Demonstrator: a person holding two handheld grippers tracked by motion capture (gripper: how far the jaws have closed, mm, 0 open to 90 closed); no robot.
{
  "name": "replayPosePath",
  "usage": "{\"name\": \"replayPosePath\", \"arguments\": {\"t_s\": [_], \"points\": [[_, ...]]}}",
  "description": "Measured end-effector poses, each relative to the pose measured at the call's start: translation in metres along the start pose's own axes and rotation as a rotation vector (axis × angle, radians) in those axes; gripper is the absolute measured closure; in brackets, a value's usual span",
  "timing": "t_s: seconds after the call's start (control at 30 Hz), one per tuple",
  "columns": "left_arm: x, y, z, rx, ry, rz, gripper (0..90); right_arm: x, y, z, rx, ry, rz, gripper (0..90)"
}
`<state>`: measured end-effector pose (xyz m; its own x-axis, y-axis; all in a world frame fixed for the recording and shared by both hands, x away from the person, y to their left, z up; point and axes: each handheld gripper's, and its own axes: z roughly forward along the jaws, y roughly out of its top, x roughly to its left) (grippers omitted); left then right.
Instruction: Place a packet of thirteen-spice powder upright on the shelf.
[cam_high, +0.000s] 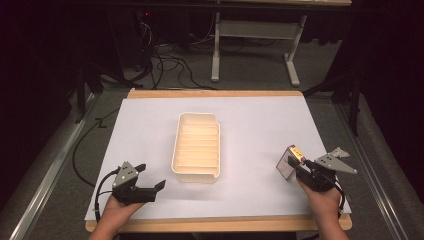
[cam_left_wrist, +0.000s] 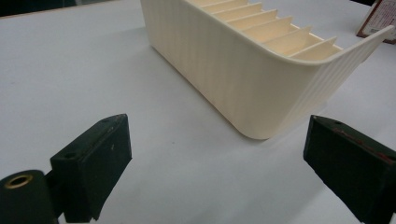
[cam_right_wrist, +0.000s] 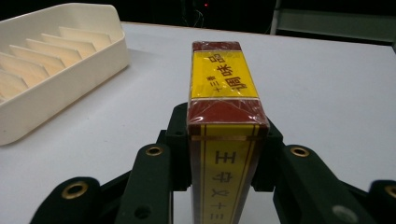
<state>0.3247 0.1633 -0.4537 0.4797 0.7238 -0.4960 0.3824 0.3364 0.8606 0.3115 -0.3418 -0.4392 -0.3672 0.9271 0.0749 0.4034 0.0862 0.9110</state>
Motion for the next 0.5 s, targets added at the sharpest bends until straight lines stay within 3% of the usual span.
{"name": "replayPosePath", "arguments": {"t_s": [0.5], "points": [[0.0001, 0.0002, 0.0, -0.001, 0.001, 0.001, 8.6, -0.0026, 0.0025, -0.0015, -0.005, 0.018, -0.009, 68.5]]}}
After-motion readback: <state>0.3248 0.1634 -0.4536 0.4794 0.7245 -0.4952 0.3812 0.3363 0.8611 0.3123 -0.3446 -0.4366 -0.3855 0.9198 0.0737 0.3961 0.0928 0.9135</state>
